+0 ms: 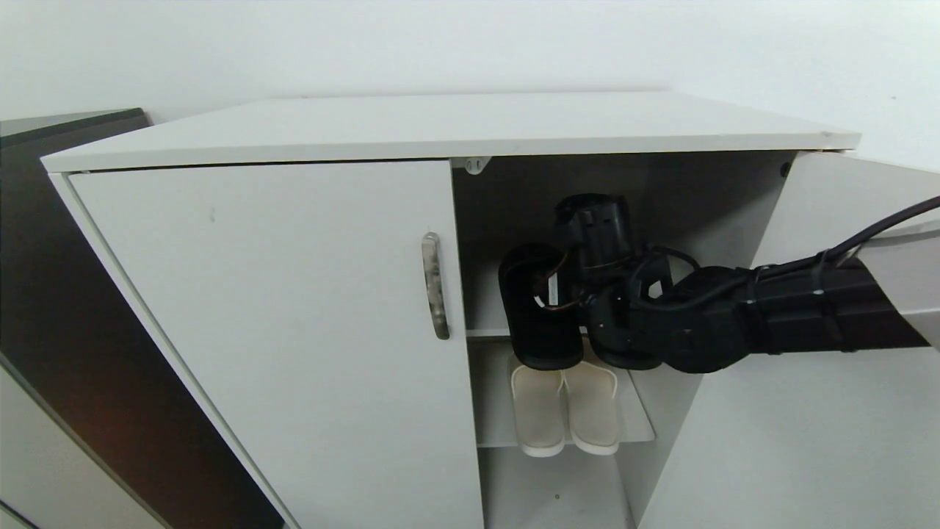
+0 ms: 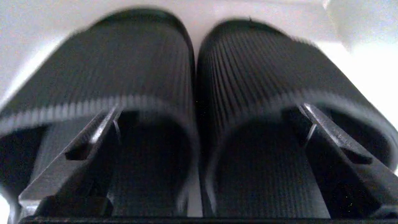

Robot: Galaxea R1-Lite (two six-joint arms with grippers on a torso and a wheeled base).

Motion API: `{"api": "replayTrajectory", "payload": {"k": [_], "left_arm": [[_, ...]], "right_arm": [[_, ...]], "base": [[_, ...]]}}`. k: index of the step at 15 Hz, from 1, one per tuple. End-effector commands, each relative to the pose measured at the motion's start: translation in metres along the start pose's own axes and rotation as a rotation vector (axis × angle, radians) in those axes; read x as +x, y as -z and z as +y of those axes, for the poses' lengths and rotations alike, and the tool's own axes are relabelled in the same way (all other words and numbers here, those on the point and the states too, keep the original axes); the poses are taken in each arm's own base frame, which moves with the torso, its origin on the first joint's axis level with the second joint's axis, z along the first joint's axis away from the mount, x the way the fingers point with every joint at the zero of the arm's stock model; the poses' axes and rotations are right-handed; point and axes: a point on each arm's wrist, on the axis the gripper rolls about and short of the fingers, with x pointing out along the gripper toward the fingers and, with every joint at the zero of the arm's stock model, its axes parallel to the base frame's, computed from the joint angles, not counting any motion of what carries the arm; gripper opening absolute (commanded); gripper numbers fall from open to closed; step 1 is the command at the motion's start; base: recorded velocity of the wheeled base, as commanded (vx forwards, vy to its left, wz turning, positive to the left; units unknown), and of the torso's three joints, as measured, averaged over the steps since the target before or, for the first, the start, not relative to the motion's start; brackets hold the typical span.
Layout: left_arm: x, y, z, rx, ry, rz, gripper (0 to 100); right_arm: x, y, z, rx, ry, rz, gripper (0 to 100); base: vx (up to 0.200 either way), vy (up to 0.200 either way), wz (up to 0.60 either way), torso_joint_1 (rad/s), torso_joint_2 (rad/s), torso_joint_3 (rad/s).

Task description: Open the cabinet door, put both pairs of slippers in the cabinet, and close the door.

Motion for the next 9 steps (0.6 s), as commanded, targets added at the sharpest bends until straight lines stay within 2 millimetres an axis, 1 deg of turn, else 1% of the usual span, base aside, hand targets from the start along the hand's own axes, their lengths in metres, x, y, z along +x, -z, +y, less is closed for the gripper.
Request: {"api": "replayTrajectory", "payload": {"k": [1, 2, 7, 9], "left_arm": [[0.0, 0.0, 0.0, -0.001, 0.0, -0.001, 0], [0.0, 0.0, 0.0, -0.001, 0.0, 0.0, 0], [0.0, 0.0, 0.0, -0.001, 0.0, 0.0, 0], [0.0, 0.0, 0.0, -0.001, 0.0, 0.0, 0]], "right_arm": [[-0.023, -0.006, -0.005, 0.011, -0.024, -0.012, 100], [-0.036, -0.003, -0.007, 0.019, -0.041, -0.023, 100], [-0.078, 0.009, -0.017, 0.028, -0.083, -0.061, 100], [-0.094, 0.011, -0.022, 0.039, -0.112, -0.074, 100]], "base": [[0.0, 0.0, 0.0, 0.0, 0.0, 0.0], [0.0, 0.0, 0.0, 0.0, 0.0, 0.0], [0.0, 0.0, 0.0, 0.0, 0.0, 0.0], [0.0, 0.0, 0.0, 0.0, 0.0, 0.0]]}}
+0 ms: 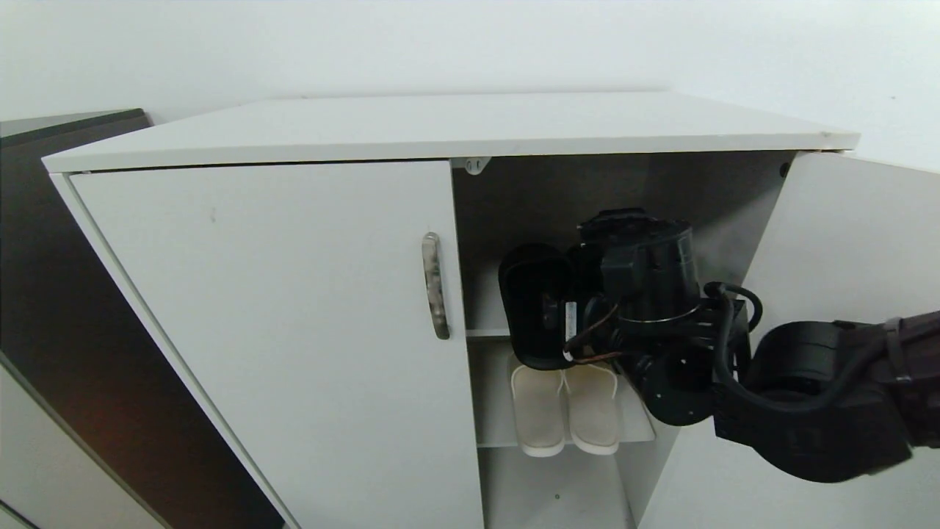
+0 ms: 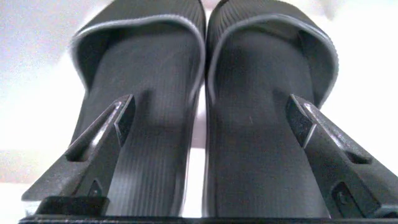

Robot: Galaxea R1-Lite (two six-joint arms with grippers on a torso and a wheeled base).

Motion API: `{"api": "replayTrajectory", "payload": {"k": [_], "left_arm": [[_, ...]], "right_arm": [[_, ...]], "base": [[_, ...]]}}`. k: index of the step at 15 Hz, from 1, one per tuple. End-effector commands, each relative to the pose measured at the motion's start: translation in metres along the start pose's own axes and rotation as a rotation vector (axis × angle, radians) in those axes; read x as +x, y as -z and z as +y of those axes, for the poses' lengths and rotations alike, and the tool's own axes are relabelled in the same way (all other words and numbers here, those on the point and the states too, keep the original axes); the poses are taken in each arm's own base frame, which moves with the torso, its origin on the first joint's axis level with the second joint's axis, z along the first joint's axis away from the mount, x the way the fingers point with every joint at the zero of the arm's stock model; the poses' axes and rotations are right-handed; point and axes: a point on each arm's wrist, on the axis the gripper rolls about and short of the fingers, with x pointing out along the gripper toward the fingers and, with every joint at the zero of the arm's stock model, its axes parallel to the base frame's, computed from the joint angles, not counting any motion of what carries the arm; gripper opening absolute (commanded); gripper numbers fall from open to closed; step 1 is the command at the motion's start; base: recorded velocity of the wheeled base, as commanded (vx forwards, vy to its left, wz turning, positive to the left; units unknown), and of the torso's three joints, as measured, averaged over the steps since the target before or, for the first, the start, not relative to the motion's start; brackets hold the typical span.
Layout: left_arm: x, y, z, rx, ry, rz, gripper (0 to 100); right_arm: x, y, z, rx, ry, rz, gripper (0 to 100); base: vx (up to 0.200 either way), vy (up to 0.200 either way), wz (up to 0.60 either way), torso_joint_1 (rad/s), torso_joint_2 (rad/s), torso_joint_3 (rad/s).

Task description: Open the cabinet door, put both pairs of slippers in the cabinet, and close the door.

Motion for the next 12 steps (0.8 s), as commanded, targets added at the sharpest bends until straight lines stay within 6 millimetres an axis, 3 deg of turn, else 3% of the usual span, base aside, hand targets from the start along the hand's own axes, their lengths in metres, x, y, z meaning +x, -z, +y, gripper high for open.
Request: {"api": "replayTrajectory", "payload": {"k": [1, 3, 4, 7, 12], "left_arm": [[0.0, 0.0, 0.0, 0.0, 0.0, 0.0, 0], [0.0, 0.0, 0.0, 0.001, 0.002, 0.0, 0], [0.0, 0.0, 0.0, 0.001, 0.0, 0.0, 0], [0.0, 0.0, 0.0, 0.001, 0.002, 0.0, 0], [0.0, 0.0, 0.0, 0.004, 0.002, 0.0, 0]], "right_arm": [[-0.027, -0.005, -0.008, 0.024, -0.041, -0.032, 100], [-0.039, -0.001, -0.012, 0.023, -0.063, -0.038, 100], [-0.051, 0.004, -0.015, 0.019, -0.086, -0.036, 0], [-0.062, 0.01, -0.017, 0.008, -0.117, -0.036, 0], [-0.06, 0.022, -0.017, -0.027, -0.121, -0.004, 0]], "base": [[0.0, 0.0, 0.0, 0.0, 0.0, 0.0], [0.0, 0.0, 0.0, 0.0, 0.0, 0.0], [0.0, 0.0, 0.0, 0.0, 0.0, 0.0], [0.0, 0.0, 0.0, 0.0, 0.0, 0.0], [0.0, 0.0, 0.0, 0.0, 0.0, 0.0]]}}
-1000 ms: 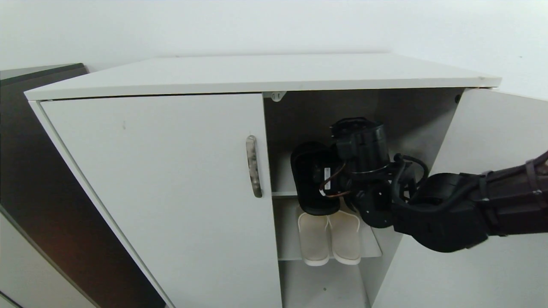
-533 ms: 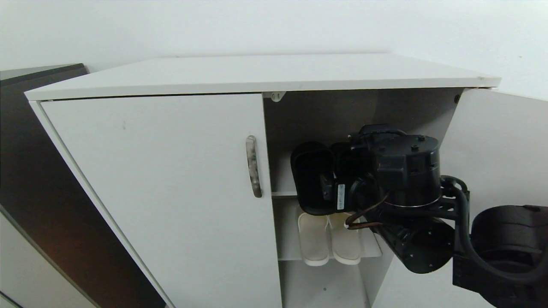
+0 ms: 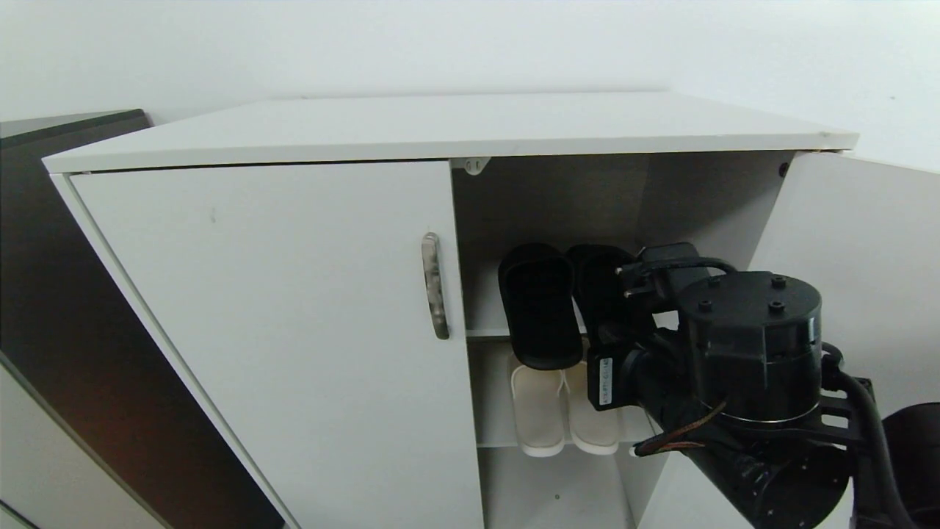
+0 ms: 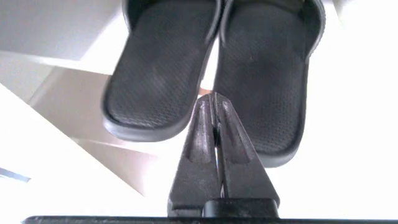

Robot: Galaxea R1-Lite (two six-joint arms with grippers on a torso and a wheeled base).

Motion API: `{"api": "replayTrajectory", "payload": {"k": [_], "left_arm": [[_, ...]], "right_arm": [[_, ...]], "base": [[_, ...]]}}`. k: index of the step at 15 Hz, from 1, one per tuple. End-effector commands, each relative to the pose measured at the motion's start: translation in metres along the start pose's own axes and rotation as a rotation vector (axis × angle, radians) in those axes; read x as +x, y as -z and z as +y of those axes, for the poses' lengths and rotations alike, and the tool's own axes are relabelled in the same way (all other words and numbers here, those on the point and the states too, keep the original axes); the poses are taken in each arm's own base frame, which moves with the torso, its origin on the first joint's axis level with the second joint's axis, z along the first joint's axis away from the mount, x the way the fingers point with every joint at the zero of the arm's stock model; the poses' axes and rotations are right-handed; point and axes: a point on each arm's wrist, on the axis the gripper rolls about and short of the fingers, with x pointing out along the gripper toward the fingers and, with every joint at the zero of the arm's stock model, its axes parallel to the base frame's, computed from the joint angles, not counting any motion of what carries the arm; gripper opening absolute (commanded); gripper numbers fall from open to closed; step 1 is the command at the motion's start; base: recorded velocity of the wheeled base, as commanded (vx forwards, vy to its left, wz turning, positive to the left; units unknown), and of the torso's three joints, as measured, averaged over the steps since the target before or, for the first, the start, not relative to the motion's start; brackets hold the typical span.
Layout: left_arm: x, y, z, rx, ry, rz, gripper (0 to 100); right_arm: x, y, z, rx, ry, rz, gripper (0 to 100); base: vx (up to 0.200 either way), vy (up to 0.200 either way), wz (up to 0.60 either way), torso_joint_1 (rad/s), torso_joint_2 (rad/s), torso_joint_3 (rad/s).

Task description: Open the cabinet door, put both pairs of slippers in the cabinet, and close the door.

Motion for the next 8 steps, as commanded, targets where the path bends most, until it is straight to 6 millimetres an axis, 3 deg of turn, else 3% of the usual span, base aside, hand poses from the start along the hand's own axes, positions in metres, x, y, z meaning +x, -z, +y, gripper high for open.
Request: {"api": "replayTrajectory", "payload": {"k": [1, 6, 8], "left_arm": [[0.0, 0.0, 0.0, -0.001, 0.0, 0.0, 0], [0.0, 0.0, 0.0, -0.001, 0.0, 0.0, 0], [0.0, 0.0, 0.0, -0.002, 0.0, 0.0, 0]], "right_arm": [[0.0008, 0.0028, 0.0008, -0.008, 0.0, 0.008, 0], [0.0042, 0.0071, 0.003, -0.018, 0.002, 0.019, 0], [0.0039, 0.0074, 0.0046, -0.016, -0.002, 0.015, 0]], "base": [[0.0, 0.0, 0.0, 0.0, 0.0, 0.0], [0.0, 0.0, 0.0, 0.0, 0.0, 0.0], [-0.2, 0.0, 0.0, -0.002, 0.0, 0.0]]}}
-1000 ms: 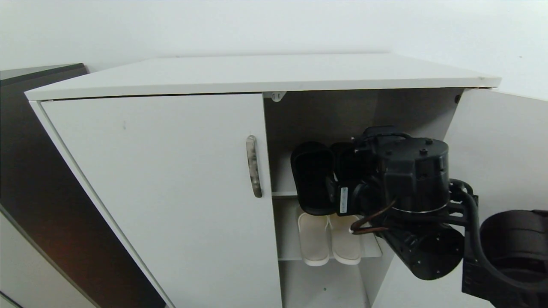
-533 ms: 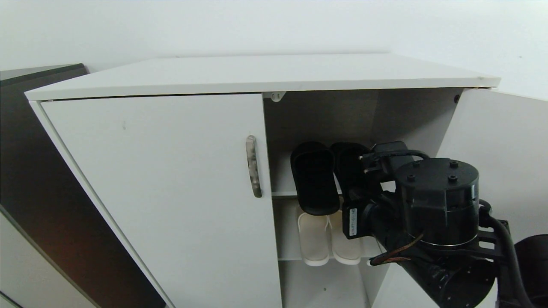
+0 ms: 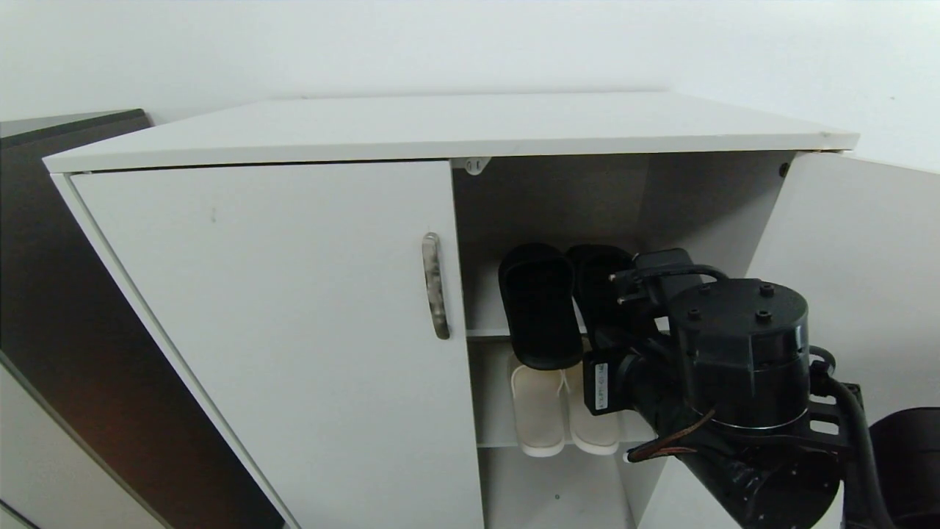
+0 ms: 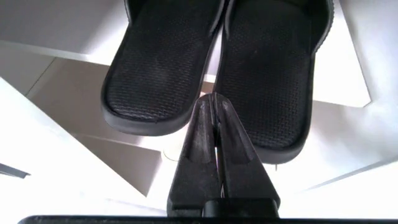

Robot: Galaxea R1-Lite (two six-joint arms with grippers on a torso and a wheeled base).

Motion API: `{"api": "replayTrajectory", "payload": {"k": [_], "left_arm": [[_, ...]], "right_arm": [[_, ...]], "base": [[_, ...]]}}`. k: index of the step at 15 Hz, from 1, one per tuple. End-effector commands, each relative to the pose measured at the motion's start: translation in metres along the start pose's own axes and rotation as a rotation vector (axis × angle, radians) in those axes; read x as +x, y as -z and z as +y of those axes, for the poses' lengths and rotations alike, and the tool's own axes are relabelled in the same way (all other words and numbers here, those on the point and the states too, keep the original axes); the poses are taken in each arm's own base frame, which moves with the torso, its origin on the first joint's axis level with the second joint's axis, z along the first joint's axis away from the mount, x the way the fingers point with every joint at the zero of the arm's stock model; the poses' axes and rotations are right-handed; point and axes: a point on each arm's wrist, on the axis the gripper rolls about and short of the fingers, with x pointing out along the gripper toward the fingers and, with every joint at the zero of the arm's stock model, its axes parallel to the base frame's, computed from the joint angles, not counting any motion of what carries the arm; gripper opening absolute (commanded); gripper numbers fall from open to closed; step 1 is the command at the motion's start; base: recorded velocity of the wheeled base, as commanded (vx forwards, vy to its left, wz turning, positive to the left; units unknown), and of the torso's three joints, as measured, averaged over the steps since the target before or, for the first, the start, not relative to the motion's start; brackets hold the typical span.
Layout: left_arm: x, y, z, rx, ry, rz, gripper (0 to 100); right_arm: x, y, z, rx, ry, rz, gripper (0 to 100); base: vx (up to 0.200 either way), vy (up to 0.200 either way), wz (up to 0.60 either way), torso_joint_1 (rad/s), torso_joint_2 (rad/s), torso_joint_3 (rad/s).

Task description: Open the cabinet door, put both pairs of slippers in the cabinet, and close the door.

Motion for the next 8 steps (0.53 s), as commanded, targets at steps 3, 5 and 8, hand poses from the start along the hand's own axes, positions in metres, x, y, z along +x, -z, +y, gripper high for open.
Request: {"api": "replayTrajectory", "payload": {"k": [3, 5, 8], "left_arm": [[0.0, -0.0002, 0.0, -0.001, 0.0, -0.002, 0], [0.0, 0.0, 0.0, -0.001, 0.0, 0.0, 0], [0.0, 0.0, 0.0, -0.001, 0.0, 0.0, 0]], "right_arm": [[0.0031, 0.0067, 0.0037, -0.016, -0.002, 0.016, 0], [0.0037, 0.0065, 0.0043, -0.011, -0.003, 0.01, 0], [0.0036, 0.0071, 0.0041, -0.011, -0.001, 0.01, 0]], "base": [[-0.2, 0.0, 0.0, 0.005, 0.0, 0.002], [-0.2, 0.0, 0.0, -0.002, 0.0, 0.007], [-0.2, 0.0, 0.0, -0.001, 0.0, 0.006]]}}
